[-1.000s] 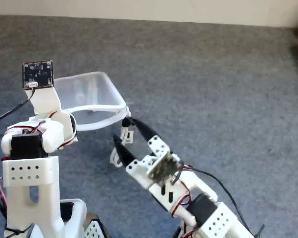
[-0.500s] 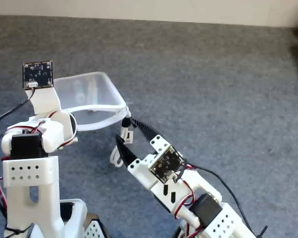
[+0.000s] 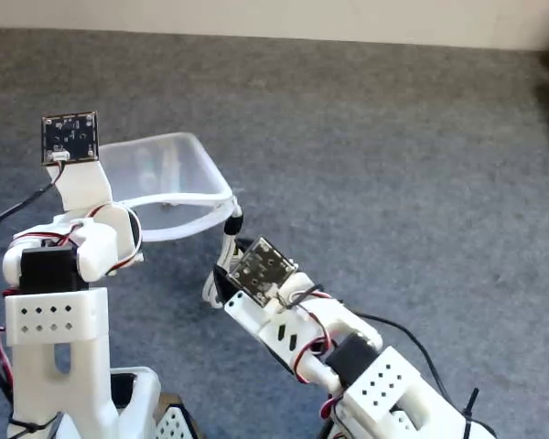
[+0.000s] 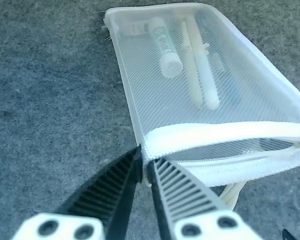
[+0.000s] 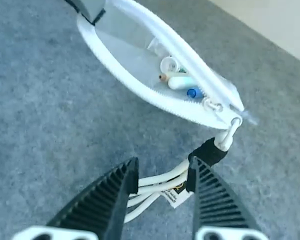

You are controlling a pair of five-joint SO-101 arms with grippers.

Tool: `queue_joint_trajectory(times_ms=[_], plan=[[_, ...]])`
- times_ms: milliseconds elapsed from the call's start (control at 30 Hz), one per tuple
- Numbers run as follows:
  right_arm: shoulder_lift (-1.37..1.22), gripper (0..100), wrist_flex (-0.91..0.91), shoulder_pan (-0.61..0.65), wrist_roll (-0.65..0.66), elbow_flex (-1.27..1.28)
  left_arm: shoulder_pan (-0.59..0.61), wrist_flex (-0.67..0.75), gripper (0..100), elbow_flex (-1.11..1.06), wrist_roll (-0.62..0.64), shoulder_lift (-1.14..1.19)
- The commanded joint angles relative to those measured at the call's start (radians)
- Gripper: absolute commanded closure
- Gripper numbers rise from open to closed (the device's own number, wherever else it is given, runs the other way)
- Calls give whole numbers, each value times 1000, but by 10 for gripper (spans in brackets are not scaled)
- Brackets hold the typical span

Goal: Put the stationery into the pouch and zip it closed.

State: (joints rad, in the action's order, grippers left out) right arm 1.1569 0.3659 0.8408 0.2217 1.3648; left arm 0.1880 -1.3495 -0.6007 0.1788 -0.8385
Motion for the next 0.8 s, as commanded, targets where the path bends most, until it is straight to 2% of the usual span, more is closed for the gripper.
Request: queue_joint_trajectory(times_ms=[0, 200, 767], plan=[[-13, 854, -4, -16, -12, -70, 10, 23, 993, 4, -3, 2], [-101, 854, -10, -16, -12, -73, 10, 23, 993, 4, -3, 2], [-383, 856, -352, -65, -17, -67, 10, 29, 993, -16, -5, 2]])
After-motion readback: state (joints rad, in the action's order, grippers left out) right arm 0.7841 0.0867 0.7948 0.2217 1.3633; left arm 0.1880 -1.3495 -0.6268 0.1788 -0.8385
